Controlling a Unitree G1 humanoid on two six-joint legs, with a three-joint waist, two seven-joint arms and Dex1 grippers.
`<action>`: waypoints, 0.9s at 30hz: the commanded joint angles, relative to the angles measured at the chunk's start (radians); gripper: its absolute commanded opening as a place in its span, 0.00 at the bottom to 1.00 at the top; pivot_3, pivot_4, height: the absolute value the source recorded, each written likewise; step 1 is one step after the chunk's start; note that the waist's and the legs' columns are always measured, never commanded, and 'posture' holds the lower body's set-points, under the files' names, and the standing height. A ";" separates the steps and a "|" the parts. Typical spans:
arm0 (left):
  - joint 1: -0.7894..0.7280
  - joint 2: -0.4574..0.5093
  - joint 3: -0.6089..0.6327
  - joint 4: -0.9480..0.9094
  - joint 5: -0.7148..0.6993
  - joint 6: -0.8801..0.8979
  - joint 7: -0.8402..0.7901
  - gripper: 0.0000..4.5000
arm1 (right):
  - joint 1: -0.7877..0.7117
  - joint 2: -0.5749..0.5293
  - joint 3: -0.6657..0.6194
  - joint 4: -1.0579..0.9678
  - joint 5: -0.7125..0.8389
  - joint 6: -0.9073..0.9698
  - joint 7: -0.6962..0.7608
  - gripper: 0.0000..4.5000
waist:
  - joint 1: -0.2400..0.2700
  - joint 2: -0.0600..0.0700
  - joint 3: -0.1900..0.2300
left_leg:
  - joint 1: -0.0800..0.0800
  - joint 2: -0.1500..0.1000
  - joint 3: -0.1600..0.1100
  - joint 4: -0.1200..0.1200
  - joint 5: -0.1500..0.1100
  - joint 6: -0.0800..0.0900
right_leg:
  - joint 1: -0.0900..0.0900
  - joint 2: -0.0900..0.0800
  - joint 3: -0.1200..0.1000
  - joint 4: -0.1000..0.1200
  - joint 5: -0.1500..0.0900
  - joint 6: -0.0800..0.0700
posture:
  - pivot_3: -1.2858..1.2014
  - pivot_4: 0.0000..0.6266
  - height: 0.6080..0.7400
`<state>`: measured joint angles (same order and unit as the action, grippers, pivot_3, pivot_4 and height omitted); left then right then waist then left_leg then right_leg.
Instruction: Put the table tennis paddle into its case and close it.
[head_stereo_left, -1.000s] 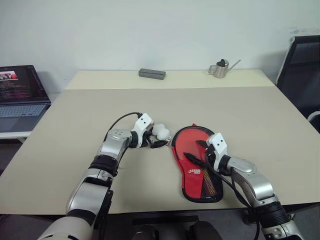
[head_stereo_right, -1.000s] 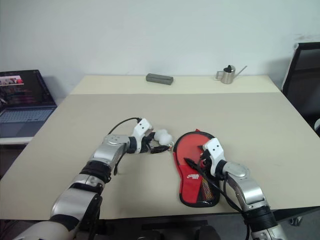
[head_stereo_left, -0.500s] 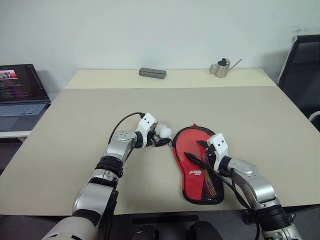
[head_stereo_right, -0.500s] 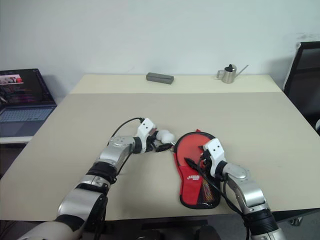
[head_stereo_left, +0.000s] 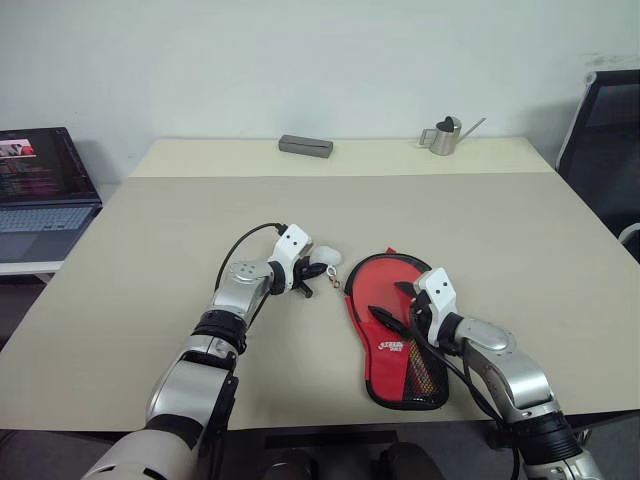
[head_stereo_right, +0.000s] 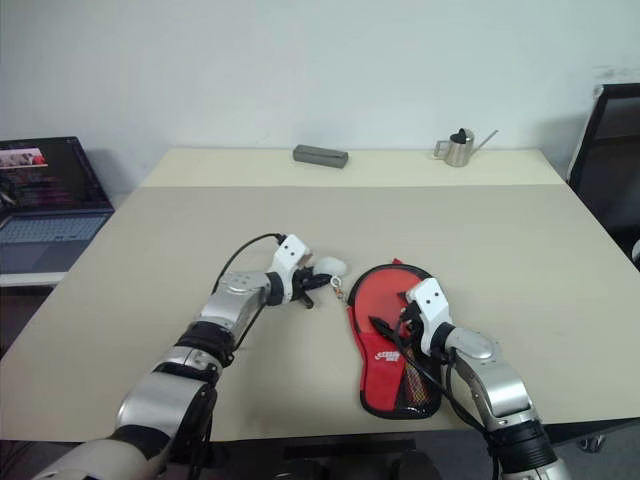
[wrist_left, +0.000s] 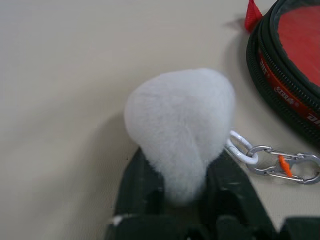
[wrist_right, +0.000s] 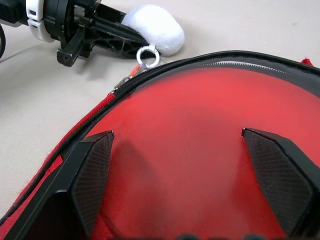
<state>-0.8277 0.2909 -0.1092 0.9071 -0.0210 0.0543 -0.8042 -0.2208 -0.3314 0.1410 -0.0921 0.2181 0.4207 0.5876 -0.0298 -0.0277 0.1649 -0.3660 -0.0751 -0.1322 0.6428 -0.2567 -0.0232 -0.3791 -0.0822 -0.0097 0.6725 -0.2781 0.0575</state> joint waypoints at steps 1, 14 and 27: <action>0.032 -0.012 -0.023 -0.050 0.003 -0.009 -0.056 0.06 | 0.016 0.005 0.013 -0.003 -0.004 0.025 -0.004 1.00 | 0.000 0.000 0.000 | 0.000 0.000 0.000 0.000 0.000 0.000 | 0.000 0.000 0.000 0.000 0.000 0.000 | 0.52 0.24 1.00; 0.053 0.029 -0.023 -0.160 0.009 0.033 -0.086 0.06 | 0.019 0.051 0.057 0.087 -0.084 0.023 -0.069 1.00 | -0.003 -0.001 -0.001 | 0.001 0.001 0.000 -0.001 0.000 0.000 | 0.001 0.001 0.000 -0.001 0.000 0.000 | 0.52 0.24 1.00; -0.066 0.012 -0.019 -0.017 0.038 -0.026 -0.032 0.06 | -0.023 0.083 0.110 0.168 -0.162 0.077 -0.100 1.00 | -0.004 -0.006 -0.004 | 0.003 0.006 0.000 0.000 0.000 -0.001 | 0.001 0.006 0.000 -0.002 0.000 0.000 | 0.52 0.24 1.00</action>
<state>-0.8573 0.3125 -0.1328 0.8851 0.0139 0.0563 -0.8438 -0.2796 -0.2557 0.1998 -0.0203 0.0922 0.4335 0.4997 -0.0340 -0.0334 0.1613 -0.3635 -0.0687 -0.1327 0.6423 -0.2568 -0.0238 -0.3777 -0.0758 -0.0095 0.6704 -0.2781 0.0575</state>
